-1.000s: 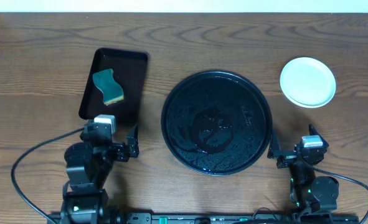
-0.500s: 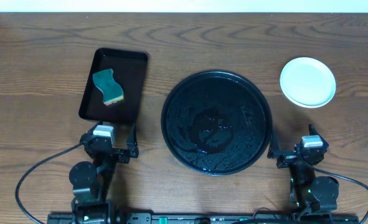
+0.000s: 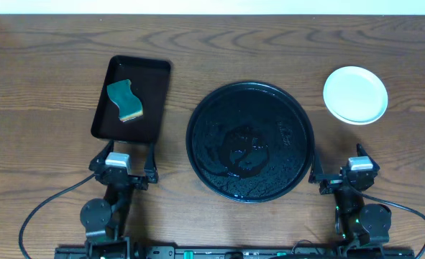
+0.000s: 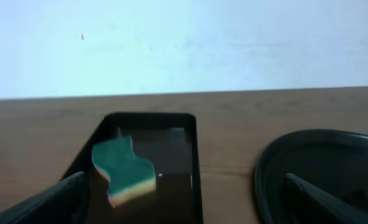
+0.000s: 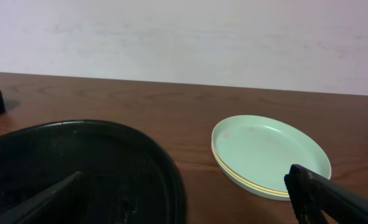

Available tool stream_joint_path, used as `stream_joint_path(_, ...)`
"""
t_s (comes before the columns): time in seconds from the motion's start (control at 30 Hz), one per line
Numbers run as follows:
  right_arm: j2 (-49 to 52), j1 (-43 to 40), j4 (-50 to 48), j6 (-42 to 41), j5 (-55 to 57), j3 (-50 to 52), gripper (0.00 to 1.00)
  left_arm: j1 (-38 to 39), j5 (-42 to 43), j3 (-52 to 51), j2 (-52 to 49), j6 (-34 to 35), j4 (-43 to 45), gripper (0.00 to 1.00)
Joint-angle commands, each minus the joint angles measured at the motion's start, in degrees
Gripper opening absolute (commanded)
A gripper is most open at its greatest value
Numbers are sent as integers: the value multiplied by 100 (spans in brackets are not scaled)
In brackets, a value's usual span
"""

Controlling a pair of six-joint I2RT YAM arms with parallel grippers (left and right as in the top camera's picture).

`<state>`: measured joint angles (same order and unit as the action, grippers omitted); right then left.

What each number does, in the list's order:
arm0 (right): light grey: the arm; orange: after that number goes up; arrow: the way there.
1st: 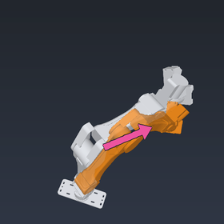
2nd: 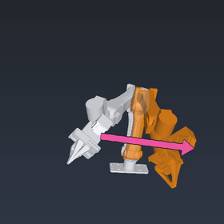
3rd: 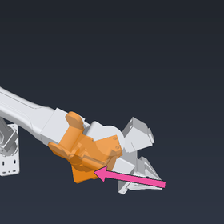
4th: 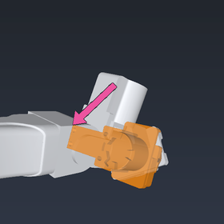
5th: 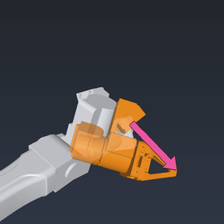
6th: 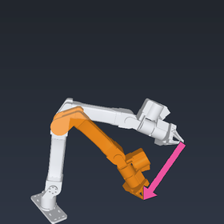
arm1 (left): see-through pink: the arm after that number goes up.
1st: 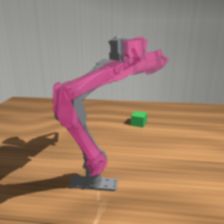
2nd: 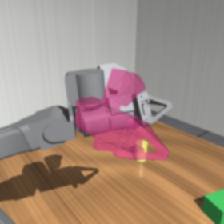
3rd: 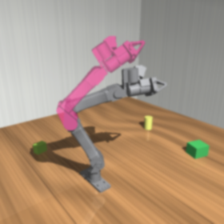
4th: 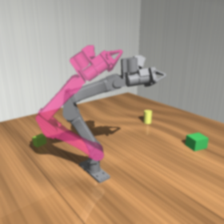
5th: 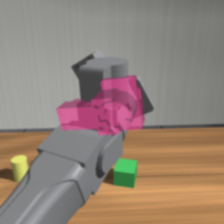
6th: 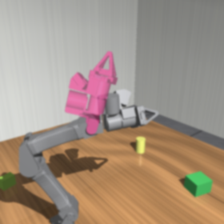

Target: Clean dirty plates on tray and stack at the side

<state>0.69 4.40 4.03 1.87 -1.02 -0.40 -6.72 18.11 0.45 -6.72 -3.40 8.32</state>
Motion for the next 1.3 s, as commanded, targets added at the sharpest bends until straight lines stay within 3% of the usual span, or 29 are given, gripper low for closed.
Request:
stream_joint_path(0.0,-37,-35,28,-96,55,9,99,-33,0,-22,345,-219,-120,97)
stream_joint_path(0.27,-37,-35,26,-96,55,9,99,-33,-118,-22,662,-212,-1121,97)
stream_joint_path(0.93,-37,-35,26,-96,55,9,99,144,-105,-22,662,-203,-1113,97)
stream_joint_path(1.13,-37,-35,26,-96,55,9,99,144,-1062,-22,662,870,-1180,97)
stream_joint_path(1.27,-37,-35,28,-96,57,9,99,144,-1093,-22,662,861,-1196,97)
